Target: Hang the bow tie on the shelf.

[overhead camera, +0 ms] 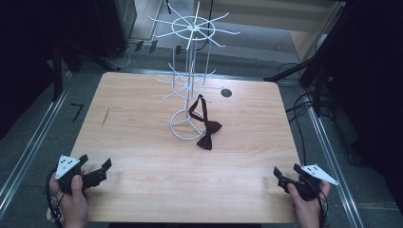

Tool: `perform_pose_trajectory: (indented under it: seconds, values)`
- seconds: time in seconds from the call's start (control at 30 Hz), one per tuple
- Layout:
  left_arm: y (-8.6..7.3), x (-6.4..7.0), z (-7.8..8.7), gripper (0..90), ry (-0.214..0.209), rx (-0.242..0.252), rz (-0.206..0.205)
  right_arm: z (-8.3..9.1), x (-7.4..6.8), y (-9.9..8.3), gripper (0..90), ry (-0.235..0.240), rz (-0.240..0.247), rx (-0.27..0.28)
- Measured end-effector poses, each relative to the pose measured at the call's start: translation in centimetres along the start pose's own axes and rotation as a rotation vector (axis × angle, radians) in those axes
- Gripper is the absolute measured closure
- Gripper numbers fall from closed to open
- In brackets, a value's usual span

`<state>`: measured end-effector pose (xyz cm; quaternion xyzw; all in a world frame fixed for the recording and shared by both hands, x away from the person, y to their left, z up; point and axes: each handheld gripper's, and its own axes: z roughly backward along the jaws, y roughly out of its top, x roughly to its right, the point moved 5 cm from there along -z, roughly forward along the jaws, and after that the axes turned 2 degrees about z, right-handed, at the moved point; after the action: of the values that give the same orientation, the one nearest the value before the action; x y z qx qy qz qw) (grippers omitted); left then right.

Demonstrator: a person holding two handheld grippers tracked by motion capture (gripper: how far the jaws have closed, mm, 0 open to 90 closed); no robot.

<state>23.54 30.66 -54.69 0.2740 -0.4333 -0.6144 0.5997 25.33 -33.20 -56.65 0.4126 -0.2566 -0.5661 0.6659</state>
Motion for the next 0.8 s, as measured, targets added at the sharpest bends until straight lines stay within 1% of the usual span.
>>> perform_pose_trajectory:
  seconds: [0.13, 0.17, 0.23, 0.3, 0.37, 0.4, 0.47, 0.5, 0.57, 0.6, 0.8]
  values:
    - [0.0, 0.0, 0.0, 9.6, 0.003, 0.001, -0.003, 0.8, 1.3, -0.6, 15.1, -0.018, -0.017, 0.003]
    - [0.0, 0.1, 0.0, 9.6, 0.002, 0.001, -0.004, 1.3, 1.9, -0.8, 15.1, -0.026, -0.031, 0.007]
    - [0.0, 0.1, 0.0, 9.6, 0.004, 0.000, -0.004, 1.5, 2.2, -0.9, 15.2, -0.031, -0.038, 0.010]
    - [0.0, 0.1, 0.0, 9.6, 0.005, 0.001, -0.006, 2.3, 3.3, -1.3, 15.2, -0.045, -0.059, 0.018]
    - [0.0, 0.1, 0.0, 9.6, 0.006, 0.002, -0.007, 2.5, 3.5, -1.4, 15.2, -0.048, -0.066, 0.016]
    - [0.0, 0.1, 0.0, 9.6, 0.006, -0.001, -0.007, 3.0, 4.3, -1.8, 15.4, -0.061, -0.074, 0.018]
    - [0.0, 0.1, 0.0, 9.6, 0.007, -0.002, -0.009, 3.1, 4.6, -1.9, 15.4, -0.064, -0.080, 0.017]
    - [0.0, 0.1, 0.0, 9.6, 0.008, -0.002, -0.010, 3.6, 5.1, -2.2, 15.5, -0.069, -0.097, 0.022]
    - [0.0, 0.1, 0.0, 9.6, 0.009, -0.002, -0.011, 3.8, 5.3, -2.3, 15.5, -0.070, -0.101, 0.028]
    - [0.0, 0.1, 0.0, 9.6, 0.010, -0.002, -0.011, 4.2, 5.6, -2.4, 15.6, -0.067, -0.115, 0.036]
    - [0.0, 0.1, 0.0, 9.6, 0.010, -0.003, -0.010, 4.3, 5.9, -2.6, 15.9, -0.063, -0.131, 0.045]
